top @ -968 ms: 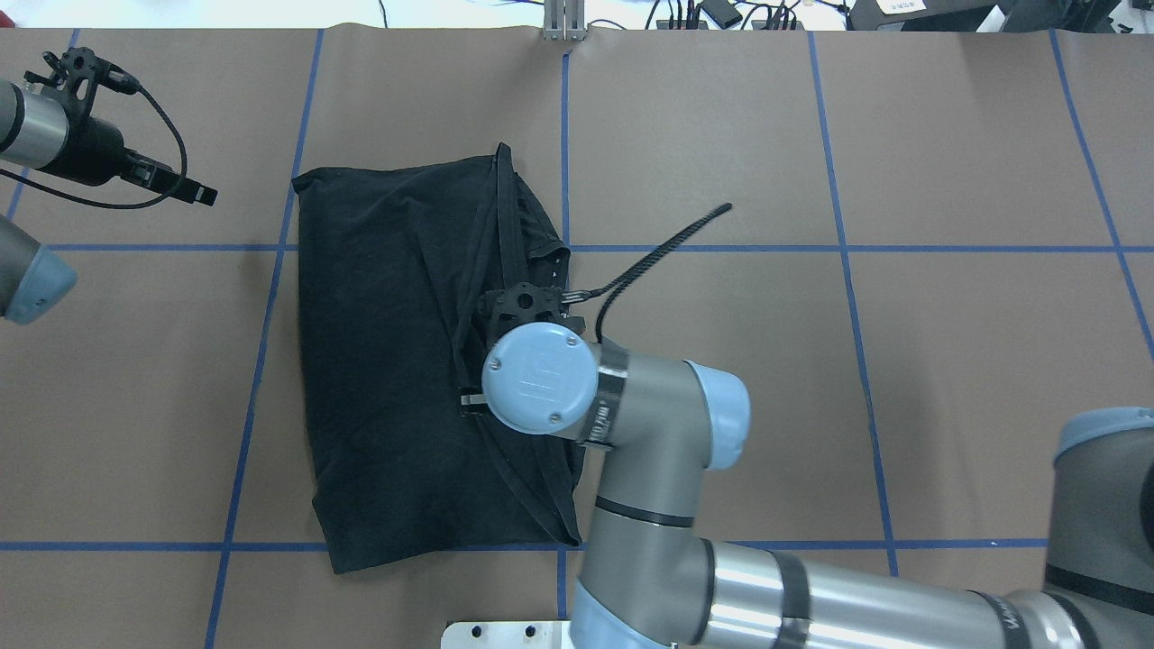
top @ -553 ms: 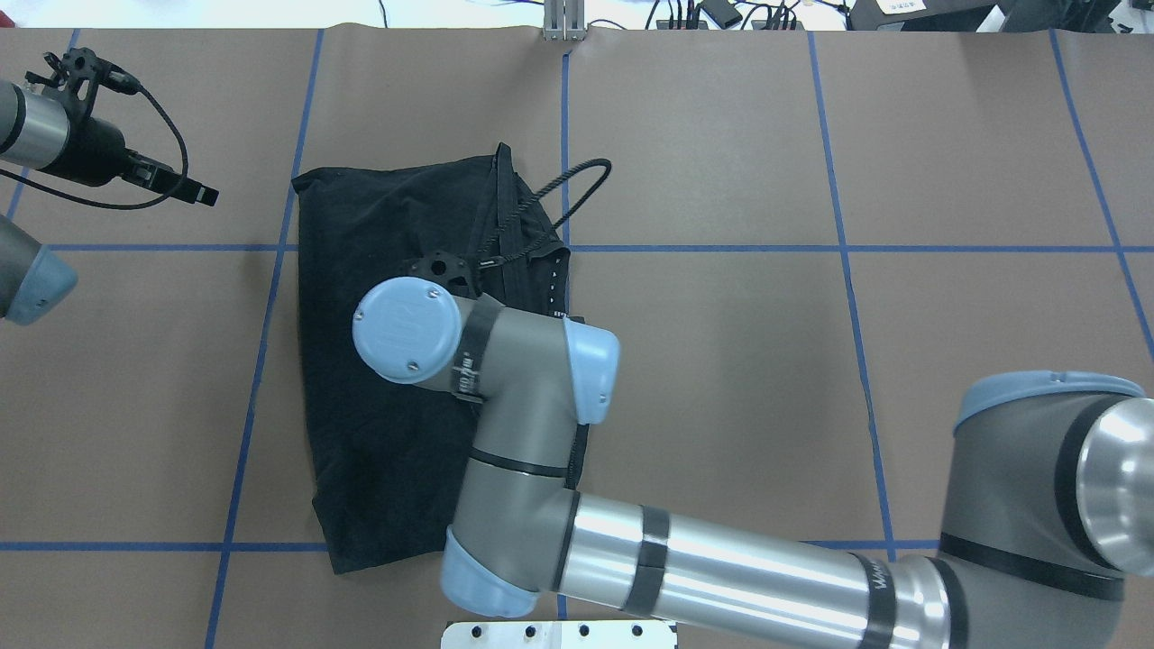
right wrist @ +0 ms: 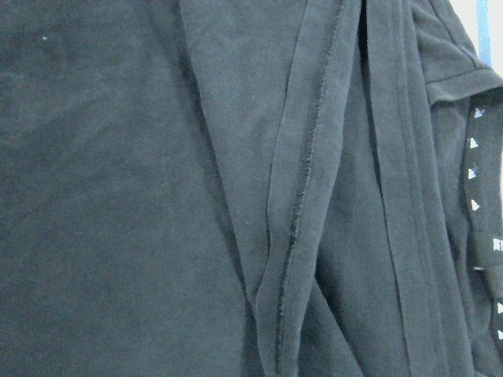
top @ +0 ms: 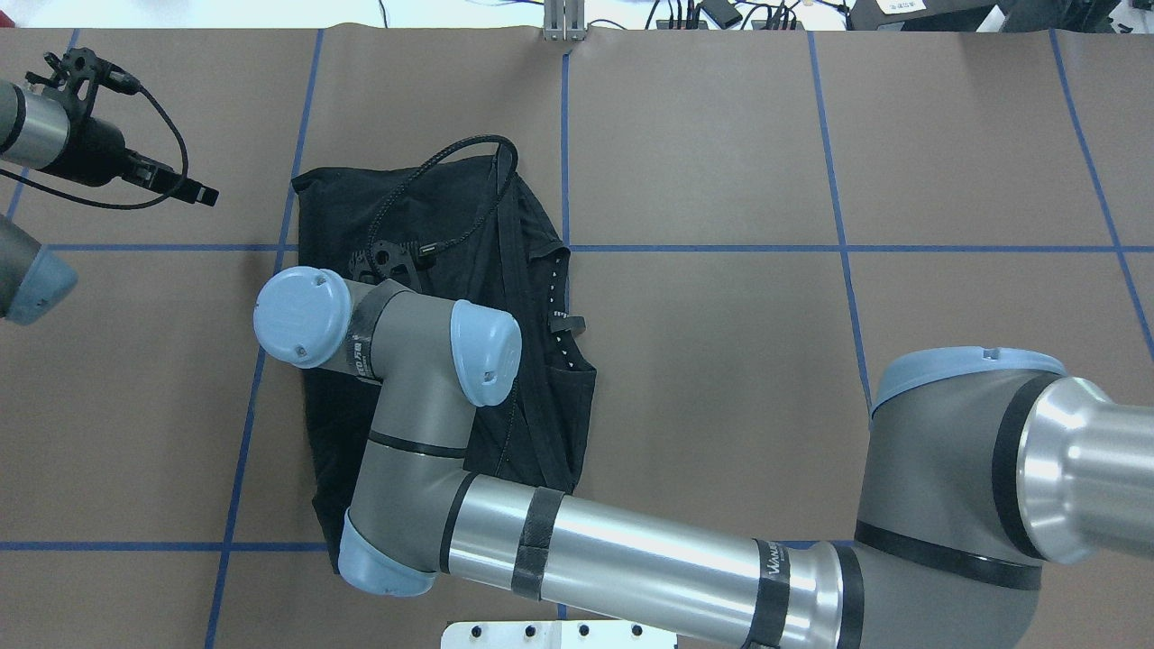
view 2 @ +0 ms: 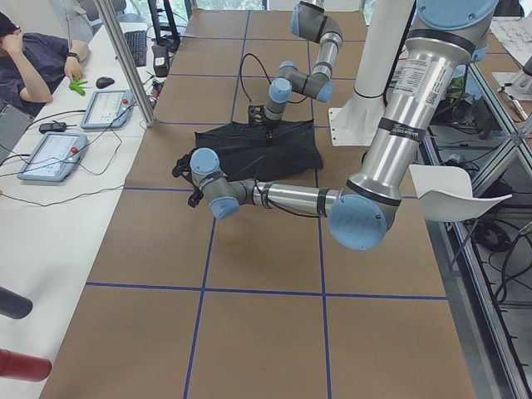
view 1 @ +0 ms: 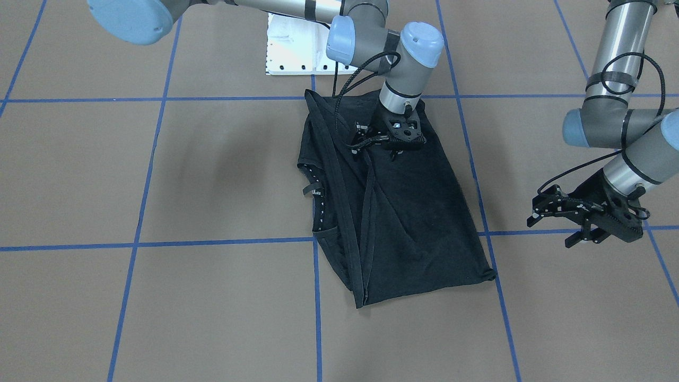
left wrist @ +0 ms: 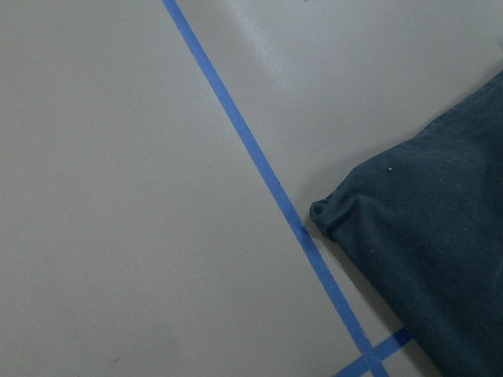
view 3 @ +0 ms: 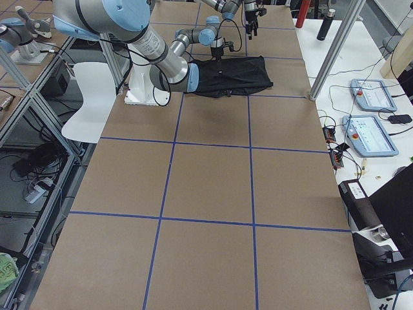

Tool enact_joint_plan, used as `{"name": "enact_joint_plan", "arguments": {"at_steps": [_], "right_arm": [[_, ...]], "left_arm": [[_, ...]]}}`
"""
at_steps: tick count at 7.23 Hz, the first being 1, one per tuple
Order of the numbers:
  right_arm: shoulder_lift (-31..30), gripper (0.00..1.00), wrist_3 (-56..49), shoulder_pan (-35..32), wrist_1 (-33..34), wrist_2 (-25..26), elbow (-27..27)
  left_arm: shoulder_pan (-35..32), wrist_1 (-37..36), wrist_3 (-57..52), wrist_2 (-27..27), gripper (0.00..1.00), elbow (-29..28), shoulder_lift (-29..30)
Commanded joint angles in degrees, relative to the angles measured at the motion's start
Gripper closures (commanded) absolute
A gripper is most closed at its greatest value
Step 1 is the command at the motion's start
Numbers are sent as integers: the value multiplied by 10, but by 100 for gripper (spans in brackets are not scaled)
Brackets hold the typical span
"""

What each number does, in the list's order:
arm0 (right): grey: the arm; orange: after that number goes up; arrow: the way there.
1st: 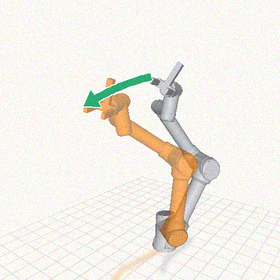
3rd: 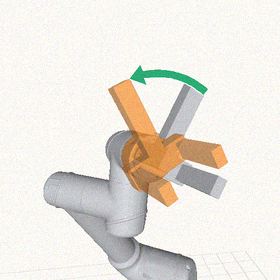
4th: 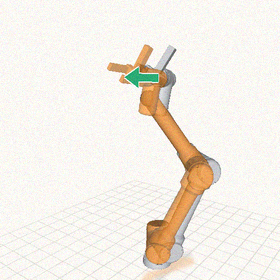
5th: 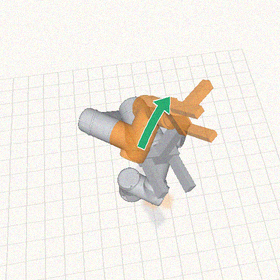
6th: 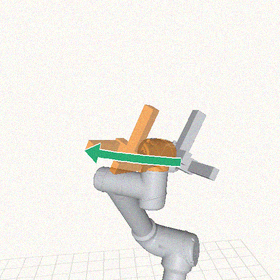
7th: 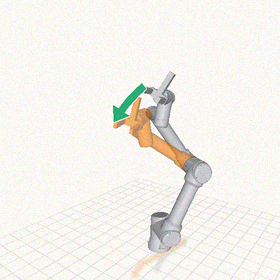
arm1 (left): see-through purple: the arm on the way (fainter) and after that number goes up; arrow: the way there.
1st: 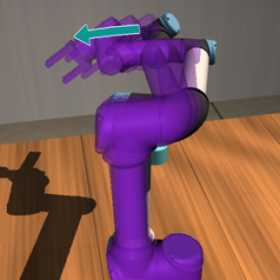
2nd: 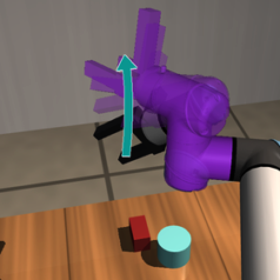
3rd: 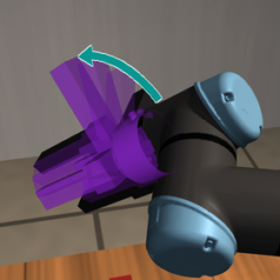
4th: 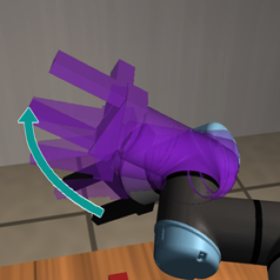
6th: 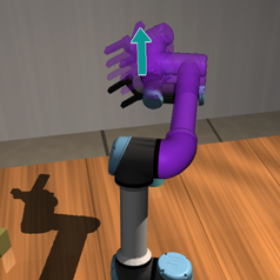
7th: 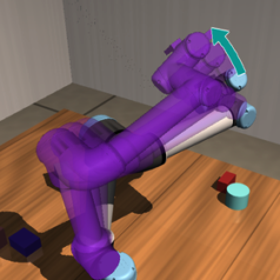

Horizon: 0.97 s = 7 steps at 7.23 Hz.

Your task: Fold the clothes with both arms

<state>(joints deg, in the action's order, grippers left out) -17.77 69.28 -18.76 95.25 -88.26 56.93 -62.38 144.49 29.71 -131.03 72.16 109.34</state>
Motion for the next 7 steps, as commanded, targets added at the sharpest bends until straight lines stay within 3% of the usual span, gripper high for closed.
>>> {"name": "enact_joint_plan", "arguments": {"at_steps": [1, 4, 7], "right_arm": [[15, 2, -27, 10, 40, 21, -26], [19, 2, -84, 11, 88, 35, -24], [18, 2, -83, 10, 86, 38, -25]], "left_arm": [[0, 0, 0, 0, 0, 0, 0], [0, 0, 0, 0, 0, 0, 0], [0, 0, 0, 0, 0, 0, 0]]}}
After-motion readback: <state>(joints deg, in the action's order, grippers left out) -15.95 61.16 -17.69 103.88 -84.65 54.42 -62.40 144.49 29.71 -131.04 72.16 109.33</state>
